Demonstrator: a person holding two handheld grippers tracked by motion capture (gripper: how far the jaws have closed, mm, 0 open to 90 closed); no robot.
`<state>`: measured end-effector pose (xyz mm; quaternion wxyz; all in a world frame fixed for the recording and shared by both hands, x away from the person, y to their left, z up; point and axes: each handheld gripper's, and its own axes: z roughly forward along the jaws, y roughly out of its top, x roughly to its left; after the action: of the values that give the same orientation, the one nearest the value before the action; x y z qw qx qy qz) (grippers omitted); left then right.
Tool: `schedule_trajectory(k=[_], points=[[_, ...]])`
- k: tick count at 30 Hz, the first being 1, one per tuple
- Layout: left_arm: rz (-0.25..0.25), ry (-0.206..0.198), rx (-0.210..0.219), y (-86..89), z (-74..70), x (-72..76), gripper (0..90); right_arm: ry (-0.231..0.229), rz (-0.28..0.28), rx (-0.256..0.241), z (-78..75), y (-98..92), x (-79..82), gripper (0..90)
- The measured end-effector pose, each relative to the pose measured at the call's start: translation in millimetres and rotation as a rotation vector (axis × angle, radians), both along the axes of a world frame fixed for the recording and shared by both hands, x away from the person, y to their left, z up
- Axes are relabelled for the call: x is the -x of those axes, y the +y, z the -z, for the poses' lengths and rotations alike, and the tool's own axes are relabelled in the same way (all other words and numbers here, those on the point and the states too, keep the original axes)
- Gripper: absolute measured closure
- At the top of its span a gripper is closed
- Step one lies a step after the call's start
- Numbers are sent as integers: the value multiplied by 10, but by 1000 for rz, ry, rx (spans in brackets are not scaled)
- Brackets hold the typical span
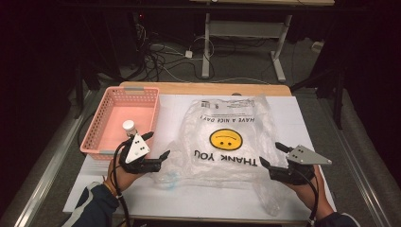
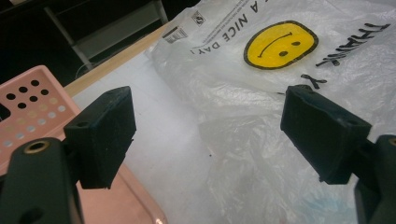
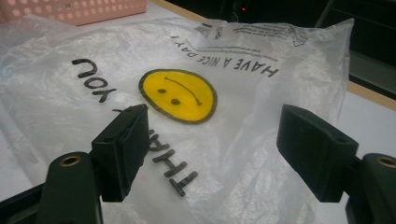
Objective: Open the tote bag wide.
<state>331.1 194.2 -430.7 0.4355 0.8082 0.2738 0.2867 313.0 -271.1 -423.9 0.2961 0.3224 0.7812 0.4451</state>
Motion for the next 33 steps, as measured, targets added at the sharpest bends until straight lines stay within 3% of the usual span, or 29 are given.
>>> schedule_trajectory(k=[10,22,28,29,33], points=[[-17,3,-14,50,64,15,177,-7,-9,17,50,5,-2,253],[-52,-3,11,147,49,49,177,-5,-6,14,54,-13,-12,251],[-49,3,6,82,41,18,194,-3,26,9,7,-109,-110,312],[-44,3,4,66,41,15,194,0,55,7,-19,-163,-170,315],[-32,11,-2,41,59,0,192,0,78,-7,-62,-283,-286,358]])
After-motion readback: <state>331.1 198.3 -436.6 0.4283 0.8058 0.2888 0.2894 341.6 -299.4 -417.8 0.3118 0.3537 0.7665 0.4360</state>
